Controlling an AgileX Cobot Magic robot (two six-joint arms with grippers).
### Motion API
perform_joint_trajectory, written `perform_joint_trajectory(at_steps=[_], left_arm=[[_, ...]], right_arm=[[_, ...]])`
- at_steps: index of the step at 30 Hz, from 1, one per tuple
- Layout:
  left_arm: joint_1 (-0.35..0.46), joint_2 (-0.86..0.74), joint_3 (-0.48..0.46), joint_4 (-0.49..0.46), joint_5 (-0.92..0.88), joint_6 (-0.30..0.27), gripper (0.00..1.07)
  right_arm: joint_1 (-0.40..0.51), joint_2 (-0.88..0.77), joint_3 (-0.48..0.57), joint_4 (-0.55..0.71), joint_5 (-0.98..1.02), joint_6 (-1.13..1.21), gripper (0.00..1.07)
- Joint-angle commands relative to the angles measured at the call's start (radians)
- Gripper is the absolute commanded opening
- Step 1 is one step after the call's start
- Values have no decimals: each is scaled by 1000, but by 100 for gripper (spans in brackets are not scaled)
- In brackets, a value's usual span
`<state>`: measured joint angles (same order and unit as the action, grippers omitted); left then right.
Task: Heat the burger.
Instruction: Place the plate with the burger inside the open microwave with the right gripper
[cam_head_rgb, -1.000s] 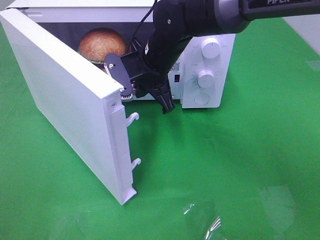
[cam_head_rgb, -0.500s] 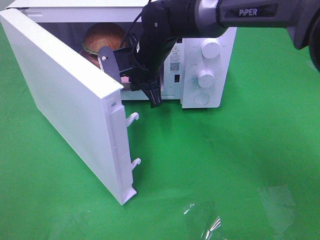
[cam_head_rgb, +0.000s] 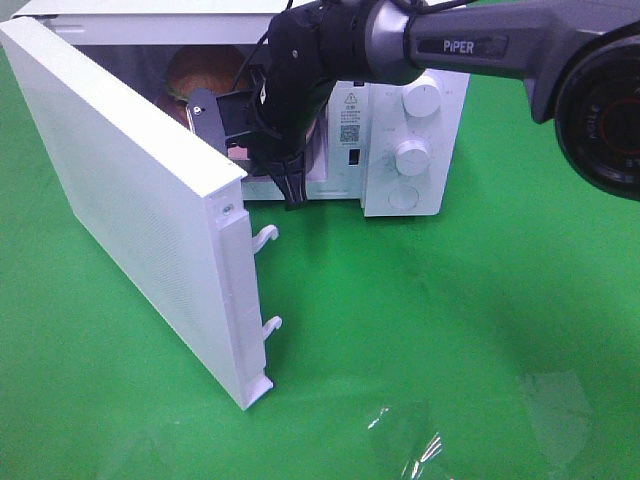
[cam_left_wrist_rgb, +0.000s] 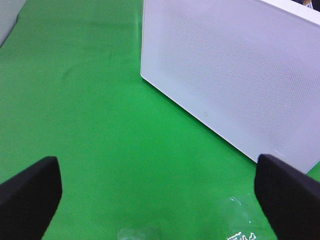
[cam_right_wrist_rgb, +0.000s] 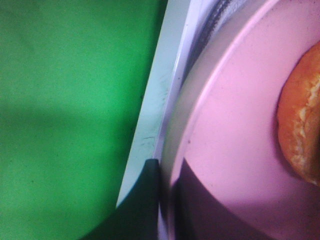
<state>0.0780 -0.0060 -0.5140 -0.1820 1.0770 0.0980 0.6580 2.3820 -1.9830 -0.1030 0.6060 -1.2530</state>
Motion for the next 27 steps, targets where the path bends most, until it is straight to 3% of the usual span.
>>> perform_joint_trajectory(at_steps=[1, 14, 27], left_arm=[[3, -15, -1, -4, -8, -5, 96], [3, -15, -1, -4, -8, -5, 96], [3, -15, -1, -4, -8, -5, 96]], right_arm=[[-3, -2, -29, -7, -53, 5, 0], [-3, 17, -29, -7, -73, 54, 2], [-3, 17, -29, -26, -96, 182, 32]])
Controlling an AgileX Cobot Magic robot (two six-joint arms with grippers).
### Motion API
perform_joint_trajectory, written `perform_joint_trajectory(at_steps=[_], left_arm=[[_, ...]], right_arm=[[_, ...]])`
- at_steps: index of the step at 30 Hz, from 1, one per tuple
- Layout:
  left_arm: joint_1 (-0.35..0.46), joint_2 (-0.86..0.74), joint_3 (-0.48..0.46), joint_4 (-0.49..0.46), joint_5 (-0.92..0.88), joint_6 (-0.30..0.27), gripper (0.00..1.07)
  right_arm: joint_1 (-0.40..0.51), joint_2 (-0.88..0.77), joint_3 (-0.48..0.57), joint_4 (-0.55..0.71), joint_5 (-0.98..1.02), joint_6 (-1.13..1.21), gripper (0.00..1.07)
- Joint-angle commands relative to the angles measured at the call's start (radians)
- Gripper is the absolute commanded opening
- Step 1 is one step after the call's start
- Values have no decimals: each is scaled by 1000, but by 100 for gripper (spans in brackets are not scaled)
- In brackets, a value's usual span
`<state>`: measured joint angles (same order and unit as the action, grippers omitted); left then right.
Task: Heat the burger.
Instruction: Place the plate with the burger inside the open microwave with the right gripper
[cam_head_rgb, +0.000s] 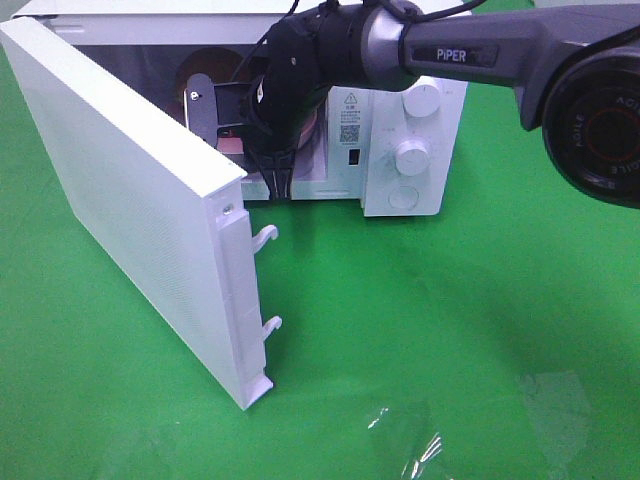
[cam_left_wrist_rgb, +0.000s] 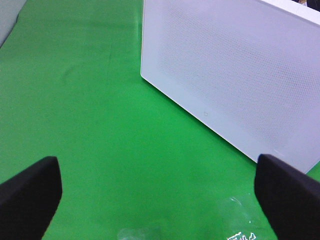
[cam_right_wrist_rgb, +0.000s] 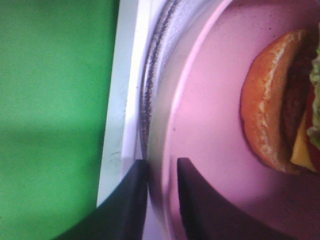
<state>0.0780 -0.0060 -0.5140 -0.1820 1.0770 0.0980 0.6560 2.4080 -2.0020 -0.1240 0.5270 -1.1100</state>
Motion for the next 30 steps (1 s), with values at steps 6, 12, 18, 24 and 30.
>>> perform_joint_trajectory(at_steps=[6, 12, 18, 24, 30], left_arm=[[3, -15, -1, -4, -8, -5, 96], [3, -15, -1, -4, -8, -5, 96], [3, -15, -1, -4, -8, -5, 96], [3, -15, -1, -4, -8, -5, 96], [3, -15, -1, -4, -8, -5, 96]], right_arm=[[0, -13, -10, -5, -1, 39, 37], [0, -38, 24, -5, 4, 37, 37], [0, -78, 95, -5, -56, 34, 41], [0, -145, 197, -8, -99, 34, 59], [0, -203, 300, -10, -141, 26, 66]])
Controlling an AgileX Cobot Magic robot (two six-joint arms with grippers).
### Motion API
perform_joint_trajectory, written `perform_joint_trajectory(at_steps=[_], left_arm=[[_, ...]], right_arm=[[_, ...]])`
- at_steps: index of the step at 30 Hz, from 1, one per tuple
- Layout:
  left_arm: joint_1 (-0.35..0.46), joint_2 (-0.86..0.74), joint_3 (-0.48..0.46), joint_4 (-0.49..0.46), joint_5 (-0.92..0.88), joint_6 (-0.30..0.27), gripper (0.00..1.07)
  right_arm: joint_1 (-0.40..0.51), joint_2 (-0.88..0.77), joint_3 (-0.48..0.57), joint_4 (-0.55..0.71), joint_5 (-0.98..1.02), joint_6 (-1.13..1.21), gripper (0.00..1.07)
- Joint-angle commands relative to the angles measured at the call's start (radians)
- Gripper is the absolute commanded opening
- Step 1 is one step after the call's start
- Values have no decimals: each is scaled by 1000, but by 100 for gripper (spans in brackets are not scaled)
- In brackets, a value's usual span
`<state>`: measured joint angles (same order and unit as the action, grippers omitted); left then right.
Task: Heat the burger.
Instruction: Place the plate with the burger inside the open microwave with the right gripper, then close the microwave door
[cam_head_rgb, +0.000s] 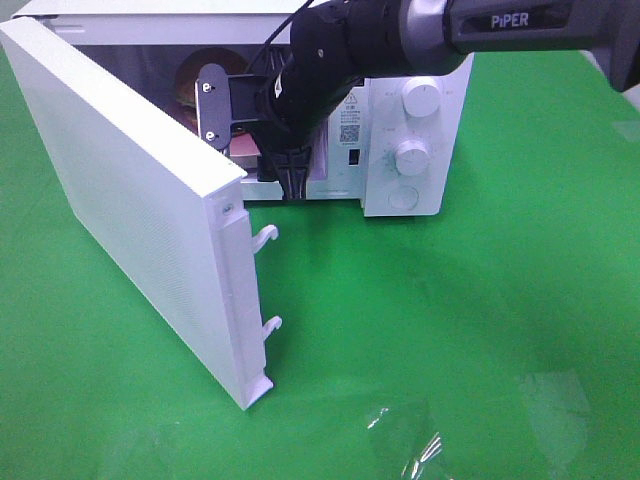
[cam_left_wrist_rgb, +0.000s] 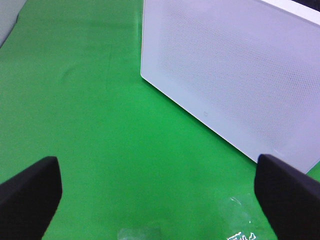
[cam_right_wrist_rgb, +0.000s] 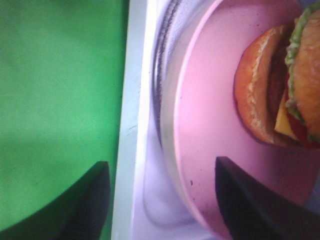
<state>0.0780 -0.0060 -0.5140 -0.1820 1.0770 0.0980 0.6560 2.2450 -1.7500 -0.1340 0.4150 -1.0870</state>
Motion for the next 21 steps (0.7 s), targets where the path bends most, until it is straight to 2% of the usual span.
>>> perform_joint_trajectory(at_steps=[1, 7, 10, 11, 21], left_arm=[[3, -15, -1, -4, -8, -5, 96], [3, -15, -1, -4, -8, -5, 96], [3, -15, -1, -4, -8, -5, 96], [3, -15, -1, -4, -8, -5, 96], [3, -15, -1, -4, -8, -5, 96]], right_arm=[[0, -63, 87, -2, -51, 3, 66], [1, -139, 206, -32, -101, 3, 67], [1, -156, 233, -35, -108, 3, 68], [1, -185, 278, -47, -120, 3, 69], [0, -295, 462, -47, -174, 5, 69]])
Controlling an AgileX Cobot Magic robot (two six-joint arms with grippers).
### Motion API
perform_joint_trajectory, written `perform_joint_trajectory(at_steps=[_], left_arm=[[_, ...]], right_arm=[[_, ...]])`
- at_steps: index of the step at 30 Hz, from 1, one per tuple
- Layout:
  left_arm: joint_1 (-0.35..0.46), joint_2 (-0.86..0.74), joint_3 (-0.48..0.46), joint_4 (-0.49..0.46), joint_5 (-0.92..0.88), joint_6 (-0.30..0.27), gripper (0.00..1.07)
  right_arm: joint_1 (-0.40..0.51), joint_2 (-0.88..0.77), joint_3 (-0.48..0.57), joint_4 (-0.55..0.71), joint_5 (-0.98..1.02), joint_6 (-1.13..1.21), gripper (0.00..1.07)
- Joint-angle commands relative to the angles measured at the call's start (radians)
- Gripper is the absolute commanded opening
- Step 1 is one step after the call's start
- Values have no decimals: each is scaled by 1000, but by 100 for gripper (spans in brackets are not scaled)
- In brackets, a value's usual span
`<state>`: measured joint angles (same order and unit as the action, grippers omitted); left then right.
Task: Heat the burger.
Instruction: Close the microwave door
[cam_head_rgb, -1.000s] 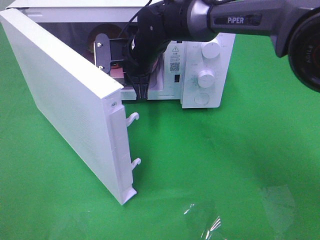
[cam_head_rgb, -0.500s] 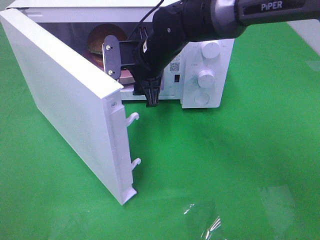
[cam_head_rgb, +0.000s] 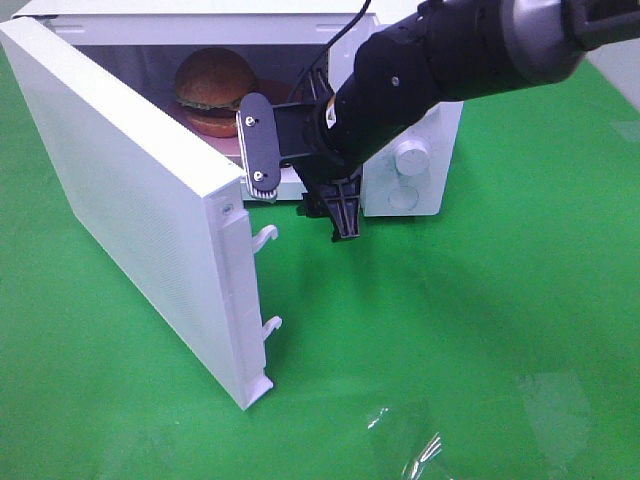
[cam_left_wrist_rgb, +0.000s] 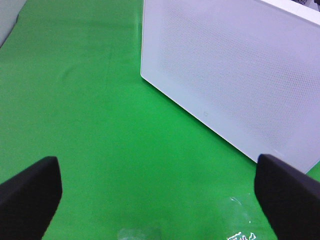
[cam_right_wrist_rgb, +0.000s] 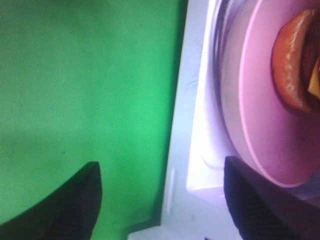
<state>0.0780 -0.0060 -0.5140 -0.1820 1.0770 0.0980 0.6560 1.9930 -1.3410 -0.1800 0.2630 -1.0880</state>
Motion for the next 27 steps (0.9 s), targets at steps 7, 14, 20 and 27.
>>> perform_joint_trajectory(at_steps=[7, 14, 20, 27], left_arm=[[3, -15, -1, -4, -8, -5, 96], [3, -15, -1, -4, -8, -5, 96], [3, -15, -1, -4, -8, -5, 96], [3, -15, -1, -4, -8, -5, 96]], right_arm=[[0, -133, 177, -1, -40, 38, 69], [0, -282, 318, -1, -49, 143, 69], [0, -380, 397, 2, -44, 258, 69], [1, -528, 496, 58, -6, 488, 68]])
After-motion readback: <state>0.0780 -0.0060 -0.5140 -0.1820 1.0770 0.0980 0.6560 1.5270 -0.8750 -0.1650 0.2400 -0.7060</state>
